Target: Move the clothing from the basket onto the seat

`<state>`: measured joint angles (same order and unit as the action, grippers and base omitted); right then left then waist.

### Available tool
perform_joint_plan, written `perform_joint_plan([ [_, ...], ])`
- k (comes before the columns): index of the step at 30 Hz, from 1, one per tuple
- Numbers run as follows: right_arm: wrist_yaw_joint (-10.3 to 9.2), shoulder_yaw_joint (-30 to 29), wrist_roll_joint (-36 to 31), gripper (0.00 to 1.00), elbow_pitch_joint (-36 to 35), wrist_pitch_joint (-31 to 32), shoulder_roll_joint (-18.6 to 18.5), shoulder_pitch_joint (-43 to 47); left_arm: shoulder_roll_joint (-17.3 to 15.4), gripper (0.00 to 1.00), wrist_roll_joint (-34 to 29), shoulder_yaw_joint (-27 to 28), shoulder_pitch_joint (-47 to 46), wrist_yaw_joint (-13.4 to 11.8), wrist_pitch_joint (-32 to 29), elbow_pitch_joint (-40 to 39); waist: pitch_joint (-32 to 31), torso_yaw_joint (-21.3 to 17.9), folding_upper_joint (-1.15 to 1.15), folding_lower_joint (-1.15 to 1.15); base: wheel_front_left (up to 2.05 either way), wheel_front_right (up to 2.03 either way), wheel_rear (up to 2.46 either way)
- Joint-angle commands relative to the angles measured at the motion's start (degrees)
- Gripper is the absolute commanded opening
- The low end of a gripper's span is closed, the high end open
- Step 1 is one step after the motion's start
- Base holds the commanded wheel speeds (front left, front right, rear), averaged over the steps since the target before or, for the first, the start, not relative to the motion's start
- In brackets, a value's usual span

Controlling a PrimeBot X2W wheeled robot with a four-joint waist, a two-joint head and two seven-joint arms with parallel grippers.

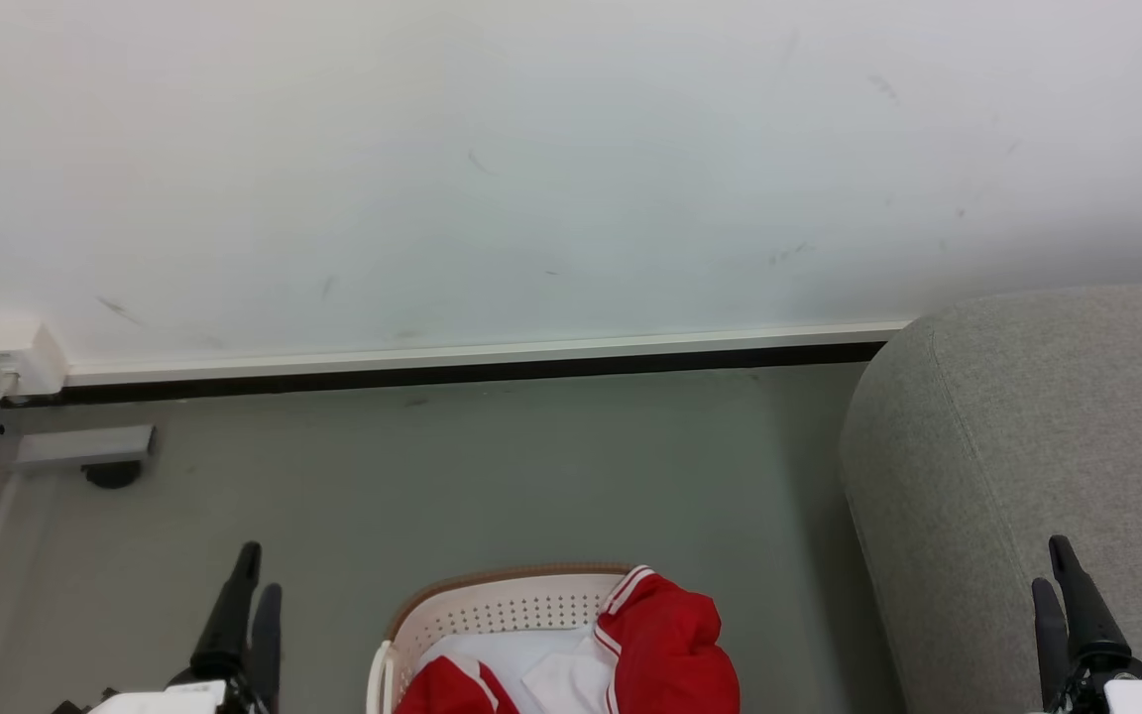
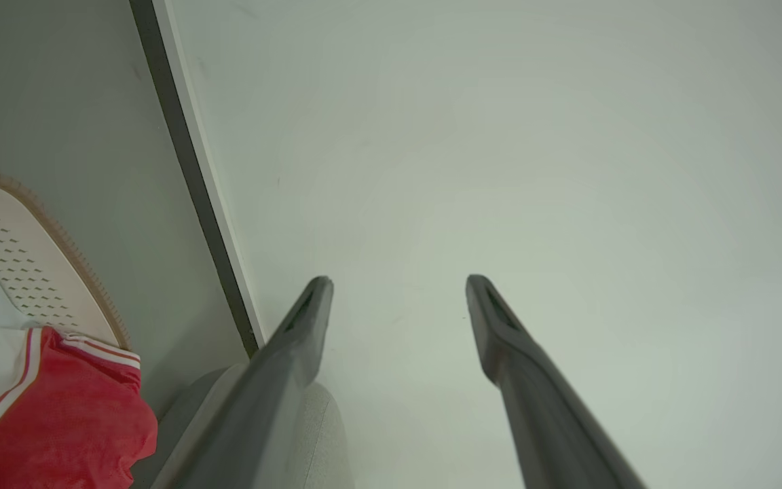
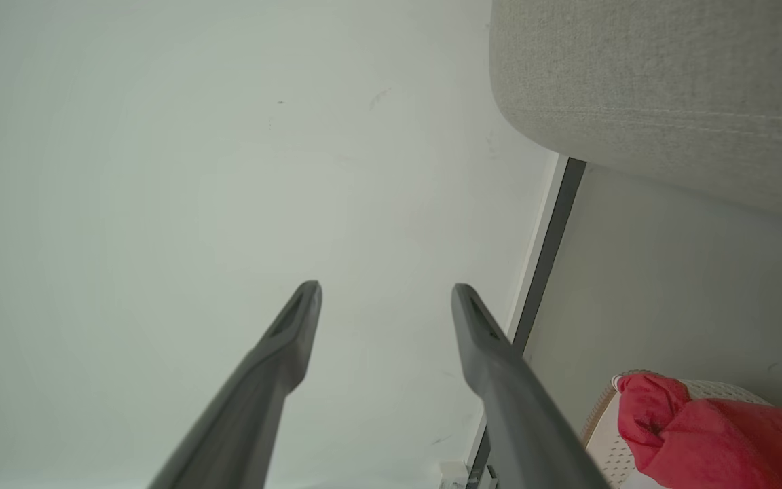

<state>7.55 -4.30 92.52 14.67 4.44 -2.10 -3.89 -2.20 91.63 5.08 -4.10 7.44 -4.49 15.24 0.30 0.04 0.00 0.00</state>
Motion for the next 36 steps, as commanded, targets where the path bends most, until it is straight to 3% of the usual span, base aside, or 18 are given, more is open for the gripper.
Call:
perform_joint_plan([
  [1, -0.01, 0.4, -0.5, 1.00, -1.5, -0.7, -0.5, -0.6, -0.3, 1.00, -0.8, -0.1, -1.3, 0.0, 0.8, -1.4, 0.0, 0.0, 0.00, 0.00, 0.00, 0.00, 0.00],
  [12, -0.02, 1.8, -6.3, 1.00, -3.7, -3.6, -0.6, -0.6, -0.4, 1.00, -8.6, -0.7, -1.9, 0.0, 3.6, -2.7, 0.2, 0.0, 0.00, 0.00, 0.00, 0.00, 0.00],
  [36, -0.04, 5.9, -33.4, 1.00, -7.4, -8.8, -0.7, 0.8, -0.6, 1.00, -33.5, -1.3, -1.1, 0.0, 8.8, -6.6, 0.3, 0.4, 0.00, 0.00, 0.00, 0.00, 0.00],
])
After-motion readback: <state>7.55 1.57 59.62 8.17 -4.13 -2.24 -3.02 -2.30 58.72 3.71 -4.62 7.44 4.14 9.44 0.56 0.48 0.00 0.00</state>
